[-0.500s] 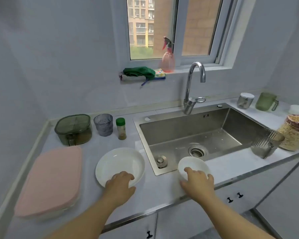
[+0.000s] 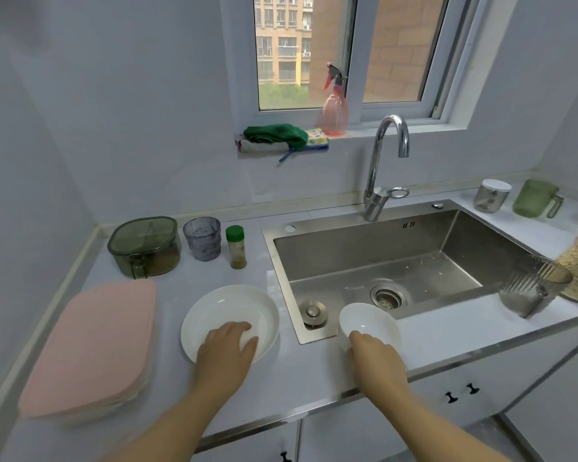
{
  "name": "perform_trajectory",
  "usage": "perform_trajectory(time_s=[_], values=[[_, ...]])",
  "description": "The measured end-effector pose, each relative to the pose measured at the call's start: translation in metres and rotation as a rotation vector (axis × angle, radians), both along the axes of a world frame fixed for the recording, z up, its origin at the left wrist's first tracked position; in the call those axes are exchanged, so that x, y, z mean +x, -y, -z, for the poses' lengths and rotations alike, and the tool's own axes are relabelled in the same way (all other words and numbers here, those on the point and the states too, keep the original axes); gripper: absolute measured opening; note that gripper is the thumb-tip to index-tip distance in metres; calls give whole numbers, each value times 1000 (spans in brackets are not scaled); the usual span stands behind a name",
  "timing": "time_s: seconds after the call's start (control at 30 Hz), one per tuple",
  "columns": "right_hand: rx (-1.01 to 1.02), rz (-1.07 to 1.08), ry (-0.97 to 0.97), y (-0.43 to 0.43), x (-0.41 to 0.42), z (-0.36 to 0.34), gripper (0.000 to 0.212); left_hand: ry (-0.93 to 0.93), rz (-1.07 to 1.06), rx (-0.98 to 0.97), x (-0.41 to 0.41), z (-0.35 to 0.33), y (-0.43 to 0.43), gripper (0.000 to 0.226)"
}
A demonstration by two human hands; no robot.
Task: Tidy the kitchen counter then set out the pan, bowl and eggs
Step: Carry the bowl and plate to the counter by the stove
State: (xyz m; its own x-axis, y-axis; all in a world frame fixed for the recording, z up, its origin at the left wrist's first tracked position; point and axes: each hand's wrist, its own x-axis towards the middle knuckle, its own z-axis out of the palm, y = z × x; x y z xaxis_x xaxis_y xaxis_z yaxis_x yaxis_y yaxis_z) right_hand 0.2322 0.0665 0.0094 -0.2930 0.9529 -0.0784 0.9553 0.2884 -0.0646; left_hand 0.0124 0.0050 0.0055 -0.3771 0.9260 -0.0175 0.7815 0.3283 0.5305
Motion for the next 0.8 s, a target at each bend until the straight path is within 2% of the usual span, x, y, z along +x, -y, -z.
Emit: perform_trajectory(time_s=[0.07,0.1,0.27,0.33,0.4,0.5,0.57,0.63,0.67,0.7,0.77,0.8], values=[[36,-38,-34,3,-4,-4,23,147,-136,127,7,-16,-5,32],[63,-63,-59,5,-7,-8,23,249,-154,127,9,-24,-8,30],[347,-312,-183,6,-34,-30,6,817,-145,1,18,-59,-22,19],[384,-474,-222,4,-47,-33,16,951,-136,-71,19,-70,-25,23],[442,-609,-154,2,-59,-38,26,859,-111,-106,14,-73,-26,33],[541,-759,-173,2,-79,-47,6,608,-155,-84,-8,-73,-21,40],[527,-765,-275,2,-93,-47,25,569,-245,-47,-24,-69,-16,33],[481,-654,-435,6,-110,-56,29,572,-319,-37,-35,-66,-12,29],[401,-531,-500,9,-117,-60,31,581,-354,-44,-39,-64,-11,30],[232,-391,-542,9,-125,-61,35,596,-388,-59,-42,-62,-10,32],[-262,-127,-624,10,-138,-59,49,635,-424,-94,-47,-56,-11,34],[-406,-44,-684,8,-145,-56,52,652,-431,-100,-51,-54,-12,32]])
